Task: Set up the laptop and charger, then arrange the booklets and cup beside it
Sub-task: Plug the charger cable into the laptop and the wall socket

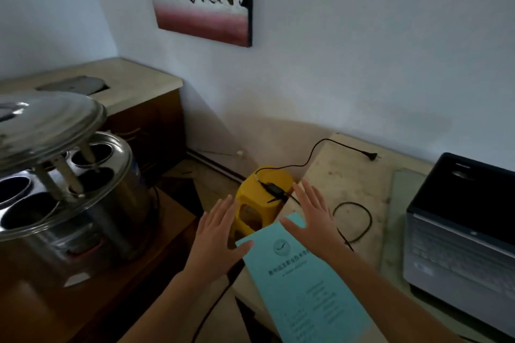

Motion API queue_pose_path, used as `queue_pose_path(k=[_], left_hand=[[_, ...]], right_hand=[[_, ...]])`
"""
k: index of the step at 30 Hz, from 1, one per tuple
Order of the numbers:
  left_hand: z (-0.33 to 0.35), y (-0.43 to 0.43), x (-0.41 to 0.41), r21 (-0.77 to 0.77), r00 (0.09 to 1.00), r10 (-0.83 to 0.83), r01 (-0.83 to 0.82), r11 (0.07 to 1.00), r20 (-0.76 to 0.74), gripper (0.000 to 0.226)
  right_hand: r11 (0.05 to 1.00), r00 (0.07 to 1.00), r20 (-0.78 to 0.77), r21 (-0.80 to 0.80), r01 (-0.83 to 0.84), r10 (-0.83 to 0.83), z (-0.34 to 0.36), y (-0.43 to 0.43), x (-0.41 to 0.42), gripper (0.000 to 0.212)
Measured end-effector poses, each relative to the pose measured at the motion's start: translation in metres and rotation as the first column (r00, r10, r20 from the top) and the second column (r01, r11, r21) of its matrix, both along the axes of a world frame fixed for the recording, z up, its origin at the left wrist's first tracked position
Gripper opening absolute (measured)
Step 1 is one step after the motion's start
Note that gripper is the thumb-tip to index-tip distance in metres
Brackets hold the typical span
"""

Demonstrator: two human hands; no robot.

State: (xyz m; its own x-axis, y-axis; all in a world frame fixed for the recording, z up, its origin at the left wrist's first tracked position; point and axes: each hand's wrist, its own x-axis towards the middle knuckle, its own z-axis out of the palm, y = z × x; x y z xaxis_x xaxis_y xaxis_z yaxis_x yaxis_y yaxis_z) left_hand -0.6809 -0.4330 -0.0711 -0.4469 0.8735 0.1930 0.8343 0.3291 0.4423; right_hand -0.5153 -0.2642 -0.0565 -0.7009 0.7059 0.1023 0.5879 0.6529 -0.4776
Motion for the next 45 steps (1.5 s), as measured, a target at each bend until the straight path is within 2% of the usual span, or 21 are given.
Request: queue_pose_path(k=[5, 9, 12, 20, 27, 30, 33, 37, 42, 45], left_hand=[[-0.003, 0.035, -0.066, -0.05, 0.996, 0.027, -0.031, 0.998, -0.083, 0.091], [0.003, 0.071, -0.115, -0.127, 0.987, -0.049, 0.03, 0.991, -0.151, 0.092], [0.008, 0.11, -0.149, -0.123, 0.982, -0.071, 0.05, 0.991, -0.173, 0.089], [-0.015, 0.216, -0.2, -0.15, 0.956, -0.283, 0.268, 0.952, -0.082, 0.094], [-0.028, 0.31, -0.239, -0.163, 0.787, -0.616, 0.604, 0.78, -0.033, 0.097], [-0.026, 0.345, -0.262, -0.125, 0.718, -0.696, 0.691, 0.712, 0.01, 0.096], [-0.027, 0.381, -0.265, -0.149, 0.672, -0.741, 0.732, 0.664, -0.001, 0.097], [-0.029, 0.433, -0.227, -0.176, 0.576, -0.817, 0.806, 0.565, 0.017, 0.096], [-0.028, 0.489, -0.16, -0.235, 0.379, -0.925, 0.898, 0.371, -0.013, 0.089], [-0.029, 0.535, -0.118, -0.272, 0.343, -0.939, 0.902, 0.335, -0.019, 0.083]], right_hand=[[0.999, 0.999, -0.005, -0.008, 0.042, -0.042, -0.017, 0.031, -0.056, 0.087], [0.993, 0.995, -0.003, -0.051, 0.103, -0.104, -0.031, 0.057, -0.093, 0.087], [0.989, 0.99, 0.029, -0.059, 0.136, -0.135, -0.035, 0.075, -0.117, 0.088], [0.932, 0.934, 0.127, -0.107, 0.347, -0.334, -0.056, 0.111, -0.141, 0.088], [0.755, 0.752, 0.192, -0.076, 0.652, -0.63, -0.061, 0.14, -0.147, 0.087], [0.679, 0.673, 0.202, -0.051, 0.732, -0.711, -0.051, 0.153, -0.151, 0.088], [0.573, 0.562, 0.191, 0.001, 0.82, -0.805, -0.036, 0.163, -0.143, 0.088], [0.451, 0.44, 0.18, 0.025, 0.892, -0.88, -0.027, 0.172, -0.12, 0.09], [0.325, 0.325, 0.158, -0.03, 0.945, -0.932, -0.04, 0.188, -0.091, 0.088], [0.278, 0.284, 0.132, -0.064, 0.959, -0.95, -0.054, 0.21, -0.075, 0.088]])
